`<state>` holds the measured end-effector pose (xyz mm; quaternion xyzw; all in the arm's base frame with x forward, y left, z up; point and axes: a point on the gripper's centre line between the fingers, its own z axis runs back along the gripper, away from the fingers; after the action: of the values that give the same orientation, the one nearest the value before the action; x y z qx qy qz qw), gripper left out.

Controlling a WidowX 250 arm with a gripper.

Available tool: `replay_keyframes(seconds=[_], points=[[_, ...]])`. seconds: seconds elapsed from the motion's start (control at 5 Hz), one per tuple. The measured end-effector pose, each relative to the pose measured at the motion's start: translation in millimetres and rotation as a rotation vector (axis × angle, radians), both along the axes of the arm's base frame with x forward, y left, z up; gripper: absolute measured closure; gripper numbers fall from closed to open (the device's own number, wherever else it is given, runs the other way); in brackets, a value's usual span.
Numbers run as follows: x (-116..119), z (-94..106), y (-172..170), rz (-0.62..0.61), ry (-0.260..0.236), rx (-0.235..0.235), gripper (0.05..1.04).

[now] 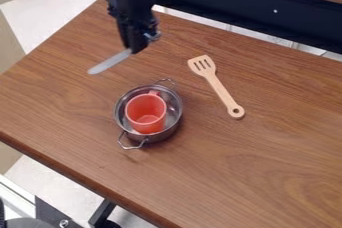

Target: Move the knife in the left side of the silver pot

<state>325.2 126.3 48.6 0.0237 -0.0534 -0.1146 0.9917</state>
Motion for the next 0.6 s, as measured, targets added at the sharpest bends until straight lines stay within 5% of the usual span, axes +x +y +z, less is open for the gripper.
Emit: replay_keyframes(seconds=[0.6], points=[[-25.4, -32.6, 35.1, 0.09, -0.017, 0.004, 0.962]])
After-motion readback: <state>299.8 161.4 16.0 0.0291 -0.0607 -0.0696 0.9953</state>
